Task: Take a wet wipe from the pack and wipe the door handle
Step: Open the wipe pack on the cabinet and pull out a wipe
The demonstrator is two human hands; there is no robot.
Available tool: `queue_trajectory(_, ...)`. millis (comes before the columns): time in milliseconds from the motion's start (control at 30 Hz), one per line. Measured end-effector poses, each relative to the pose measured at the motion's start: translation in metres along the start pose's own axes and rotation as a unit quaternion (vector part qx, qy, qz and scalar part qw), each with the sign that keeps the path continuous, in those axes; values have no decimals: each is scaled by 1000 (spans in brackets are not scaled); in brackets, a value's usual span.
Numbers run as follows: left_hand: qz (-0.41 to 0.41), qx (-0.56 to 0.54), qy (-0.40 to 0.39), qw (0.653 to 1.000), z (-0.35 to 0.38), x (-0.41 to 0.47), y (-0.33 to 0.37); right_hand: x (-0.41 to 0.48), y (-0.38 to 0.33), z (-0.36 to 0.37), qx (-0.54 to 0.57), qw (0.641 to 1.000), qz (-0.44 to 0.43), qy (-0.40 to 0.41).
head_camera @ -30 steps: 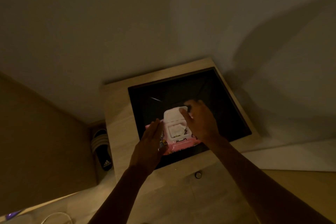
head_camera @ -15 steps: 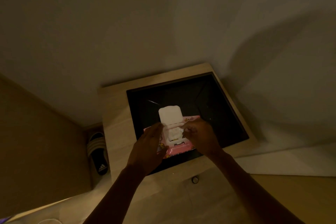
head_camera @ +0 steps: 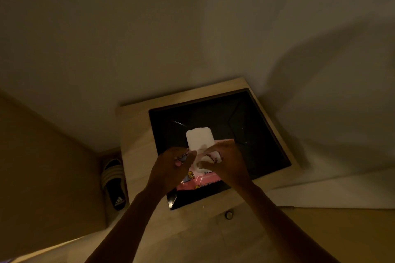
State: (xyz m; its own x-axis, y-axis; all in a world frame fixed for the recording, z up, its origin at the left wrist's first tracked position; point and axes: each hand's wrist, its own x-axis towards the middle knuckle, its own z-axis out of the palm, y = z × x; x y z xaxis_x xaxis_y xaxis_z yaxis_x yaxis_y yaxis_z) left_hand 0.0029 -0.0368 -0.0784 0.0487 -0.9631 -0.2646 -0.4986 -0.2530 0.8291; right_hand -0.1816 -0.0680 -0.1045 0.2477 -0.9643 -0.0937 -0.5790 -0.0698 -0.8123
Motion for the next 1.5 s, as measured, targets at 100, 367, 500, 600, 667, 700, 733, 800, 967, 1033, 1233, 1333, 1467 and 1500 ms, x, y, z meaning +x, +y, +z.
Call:
queue_trajectory(100, -11, 8, 15, 1000, 1, 2, -4, -1, 8, 6, 2, 1000, 24, 3)
queue_trajectory(367, 4, 67, 16, 998, 2, 1, -14, -10, 4, 5, 16, 999, 13, 34)
queue_trajectory(500, 42, 111, 4, 993, 5, -3, -16, -14, -7, 2, 50, 997, -7, 56)
queue_trajectory(600, 62, 138, -13, 988, 5, -3, -13, -16, 0, 5, 94, 992, 46, 69)
queue_trajectory(667, 58, 162, -22, 985, 6, -1, -9, -16, 4, 6, 77, 993, 52, 70)
queue_trajectory(700, 55, 173, -20, 983, 7, -1, -8, -14, 4, 6, 63, 994, 53, 72)
queue_trajectory(733, 55, 184, -15, 981, 8, -1, -7, -14, 1, 6, 54, 994, 51, 78)
queue_trajectory(800, 60, 201, -5, 978, 11, -1, -7, -13, -7, 6, 48, 996, 33, 74)
queue_trajectory(967, 55, 197, 12, 979, 16, -4, -8, -9, -12, 5, -14, 998, 9, 66)
queue_trajectory(1033, 63, 205, 7, 977, 17, -5, -7, -9, -13, 1, -3, 997, 24, 77)
queue_trajectory(1233, 59, 225, 9, 973, 19, -7, -3, -11, -37, -24, 48, 990, 64, 117)
queue_trajectory(1333, 55, 224, 21, 973, 22, -9, -3, -13, -49, -43, 53, 986, 66, 145)
queue_trajectory(1467, 47, 205, 10, 978, 23, -8, -5, -17, -60, -63, 71, 984, 66, 152)
queue_trajectory(1500, 43, 194, 1, 980, 22, -8, -4, -19, -61, -66, 69, 985, 62, 148)
